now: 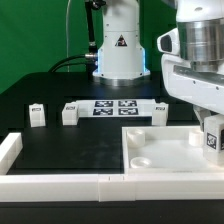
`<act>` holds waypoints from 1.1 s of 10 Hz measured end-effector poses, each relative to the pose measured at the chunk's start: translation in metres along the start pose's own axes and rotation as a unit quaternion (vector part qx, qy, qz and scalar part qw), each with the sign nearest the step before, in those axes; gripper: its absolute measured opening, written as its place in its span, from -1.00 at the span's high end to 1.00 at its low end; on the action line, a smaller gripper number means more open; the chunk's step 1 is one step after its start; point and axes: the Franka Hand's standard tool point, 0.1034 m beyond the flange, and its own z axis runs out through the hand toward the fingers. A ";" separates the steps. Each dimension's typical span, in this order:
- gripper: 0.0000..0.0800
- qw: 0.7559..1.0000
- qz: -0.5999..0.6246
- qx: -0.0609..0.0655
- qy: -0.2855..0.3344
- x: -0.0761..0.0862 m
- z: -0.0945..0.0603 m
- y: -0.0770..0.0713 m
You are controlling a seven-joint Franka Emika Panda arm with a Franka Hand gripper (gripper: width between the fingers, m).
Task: Assemble one leg
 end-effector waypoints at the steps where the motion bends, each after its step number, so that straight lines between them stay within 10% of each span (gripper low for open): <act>1: 0.27 0.999 0.045 0.001 0.000 0.000 0.000 0.000; 4: 0.10 1.000 0.008 0.001 0.000 0.000 0.000 0.000; 5: -0.40 1.000 -0.017 0.000 0.001 -0.002 0.000 -0.001; 7: -0.60 0.984 -0.179 0.000 0.001 -0.001 0.000 -0.001; 11: -0.62 0.888 -0.459 -0.010 0.005 -0.002 0.002 0.001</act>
Offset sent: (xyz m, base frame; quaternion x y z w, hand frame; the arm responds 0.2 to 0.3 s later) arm 0.0000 0.0000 0.0000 0.0000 0.0000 0.0000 1.0000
